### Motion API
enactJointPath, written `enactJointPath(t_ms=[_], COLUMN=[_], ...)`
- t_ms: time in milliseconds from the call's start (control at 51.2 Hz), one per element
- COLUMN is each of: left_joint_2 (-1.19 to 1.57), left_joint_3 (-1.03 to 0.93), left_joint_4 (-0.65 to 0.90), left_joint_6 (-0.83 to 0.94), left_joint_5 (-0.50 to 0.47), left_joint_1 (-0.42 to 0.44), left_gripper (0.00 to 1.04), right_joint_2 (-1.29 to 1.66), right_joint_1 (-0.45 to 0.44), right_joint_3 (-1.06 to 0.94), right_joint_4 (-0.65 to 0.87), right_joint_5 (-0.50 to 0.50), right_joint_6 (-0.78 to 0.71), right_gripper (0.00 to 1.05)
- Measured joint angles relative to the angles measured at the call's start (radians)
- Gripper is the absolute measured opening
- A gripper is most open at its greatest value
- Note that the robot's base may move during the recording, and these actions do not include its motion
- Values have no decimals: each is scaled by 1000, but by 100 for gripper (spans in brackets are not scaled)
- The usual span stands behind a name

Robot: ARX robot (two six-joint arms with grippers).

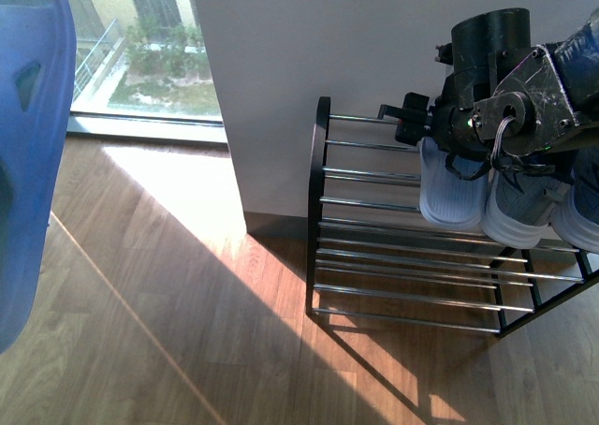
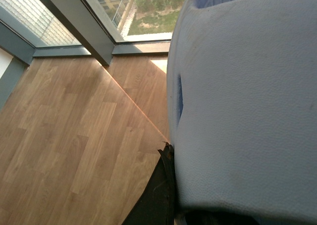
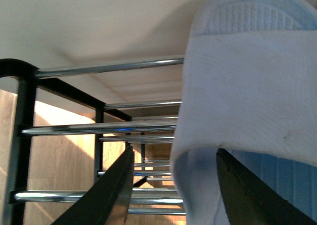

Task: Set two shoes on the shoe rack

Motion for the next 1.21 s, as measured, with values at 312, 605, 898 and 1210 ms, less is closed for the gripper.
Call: enactJointPath(t_ms=[312,605,898,1210], left_joint_2=[0,0,0,0], left_joint_3=[0,0,0,0], left_joint_4=[0,0,0,0], left_joint_6=[0,0,0,0], left_joint_5=[0,0,0,0], left_joint_1=[0,0,0,0], left_gripper=[2,2,2,2], right_joint_2=[-223,-586,-792,-864], right_joint_1=[43,26,-84,-99], right_joint_3=[-232,-615,-914,-1094], right_joint_4=[144,397,598,922], right_joint_5=[-83,-210,-269,-26], right_joint_6=[-13,-64,-65,-315], right_gripper=[97,96,96,56])
